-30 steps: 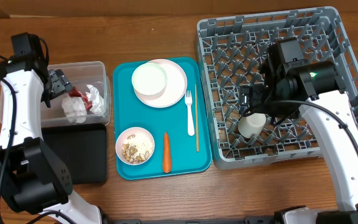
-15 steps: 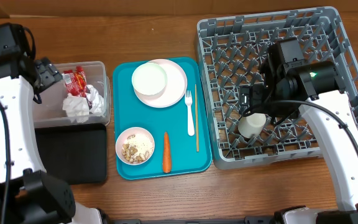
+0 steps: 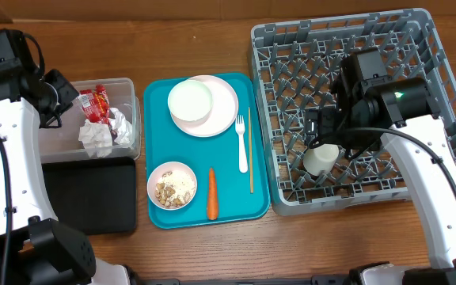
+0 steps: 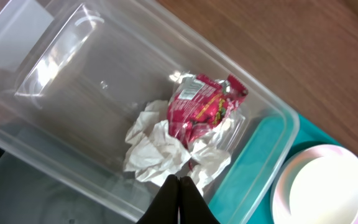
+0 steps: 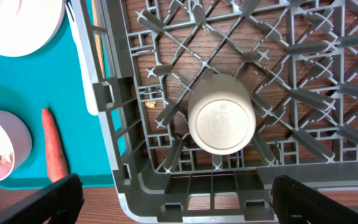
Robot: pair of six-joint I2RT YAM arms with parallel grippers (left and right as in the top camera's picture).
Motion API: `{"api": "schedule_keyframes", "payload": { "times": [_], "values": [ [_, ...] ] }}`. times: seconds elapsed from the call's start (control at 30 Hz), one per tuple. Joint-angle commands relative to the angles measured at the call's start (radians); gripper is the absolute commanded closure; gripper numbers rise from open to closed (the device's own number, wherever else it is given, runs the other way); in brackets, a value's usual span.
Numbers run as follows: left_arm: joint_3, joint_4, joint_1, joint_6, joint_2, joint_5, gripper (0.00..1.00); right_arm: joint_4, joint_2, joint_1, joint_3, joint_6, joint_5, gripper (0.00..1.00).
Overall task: Sort waste into correct bins and load items into the dishwasher
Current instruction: 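Open the left gripper over the bin and lift away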
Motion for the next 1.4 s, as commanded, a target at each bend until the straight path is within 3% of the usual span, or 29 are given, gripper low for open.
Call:
{"api": "schedule_keyframes", "payload": {
  "times": [0.0, 0.33, 0.73, 1.0, 1.37],
  "values": [
    [-0.021, 0.023, -0.013, 0.01, -0.002, 0.03, 0.96, 0.005, -0.011, 0.003, 0.02, -0.006, -0.005, 0.0],
    [-0.149, 0.218, -0.013, 0.045, 0.084, 0.087, 0.96, 0.005, -0.011, 0.003, 0.02, -0.006, -0.005, 0.0],
    [-0.15, 0.357, -0.013, 0.059, 0.311, 0.089, 0.96, 0.005, -0.011, 0.003, 0.02, -0.006, -0.005, 0.0],
    [-0.15, 0.383, -0.011, 0.078, 0.406, 0.061, 0.96, 0.005, -0.011, 0.003, 0.02, -0.006, -0.005, 0.0],
    [-0.15, 0.287, 0.0, 0.04, 0.367, -0.044, 0.96, 0.005, -0.011, 0.003, 0.02, -0.006, -0.005, 0.0]
  ]
}}
